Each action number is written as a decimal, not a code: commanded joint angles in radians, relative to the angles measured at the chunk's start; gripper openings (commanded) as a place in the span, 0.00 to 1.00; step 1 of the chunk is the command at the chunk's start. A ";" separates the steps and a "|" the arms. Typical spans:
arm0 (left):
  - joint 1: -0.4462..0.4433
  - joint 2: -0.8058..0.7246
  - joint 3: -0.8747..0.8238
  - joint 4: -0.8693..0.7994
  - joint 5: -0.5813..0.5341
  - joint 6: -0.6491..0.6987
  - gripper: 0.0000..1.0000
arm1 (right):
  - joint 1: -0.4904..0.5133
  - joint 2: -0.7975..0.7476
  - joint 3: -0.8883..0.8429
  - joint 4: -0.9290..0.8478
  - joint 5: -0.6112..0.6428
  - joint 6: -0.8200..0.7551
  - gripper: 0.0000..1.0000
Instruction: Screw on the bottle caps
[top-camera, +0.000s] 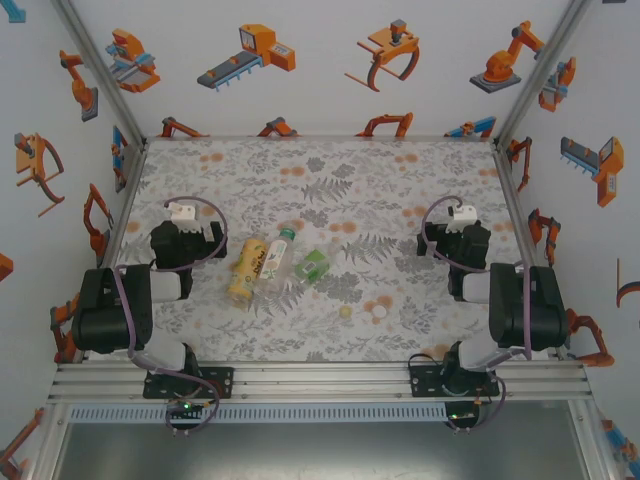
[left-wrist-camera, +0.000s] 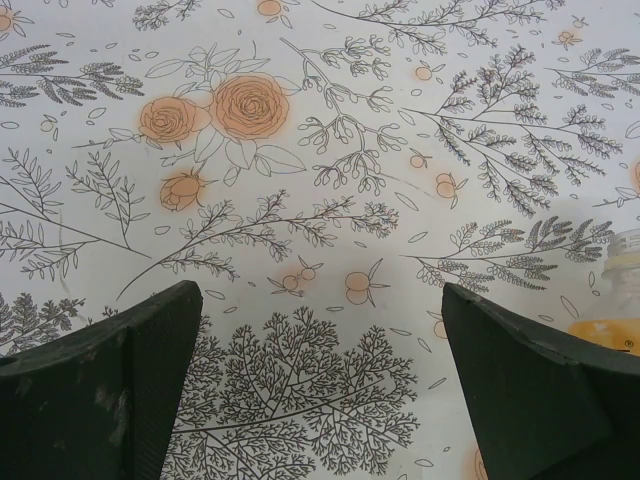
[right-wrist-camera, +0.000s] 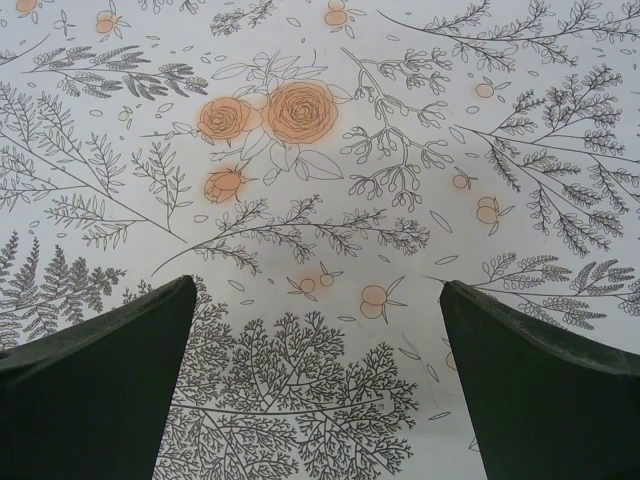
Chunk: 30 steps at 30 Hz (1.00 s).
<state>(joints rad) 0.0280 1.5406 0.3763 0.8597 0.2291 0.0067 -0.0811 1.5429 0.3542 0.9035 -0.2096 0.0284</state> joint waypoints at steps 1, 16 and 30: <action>0.004 -0.002 0.000 0.031 0.020 0.003 0.97 | 0.000 -0.001 0.000 0.028 -0.011 -0.013 0.99; 0.003 -0.003 0.000 0.030 0.016 0.004 0.97 | 0.000 0.000 0.002 0.028 -0.014 -0.010 0.99; -0.005 -0.001 0.021 -0.007 -0.103 -0.031 0.97 | -0.004 0.002 0.012 0.015 0.009 0.007 0.99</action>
<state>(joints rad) 0.0269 1.5406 0.3767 0.8516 0.1486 -0.0071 -0.0811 1.5429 0.3542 0.9031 -0.2050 0.0292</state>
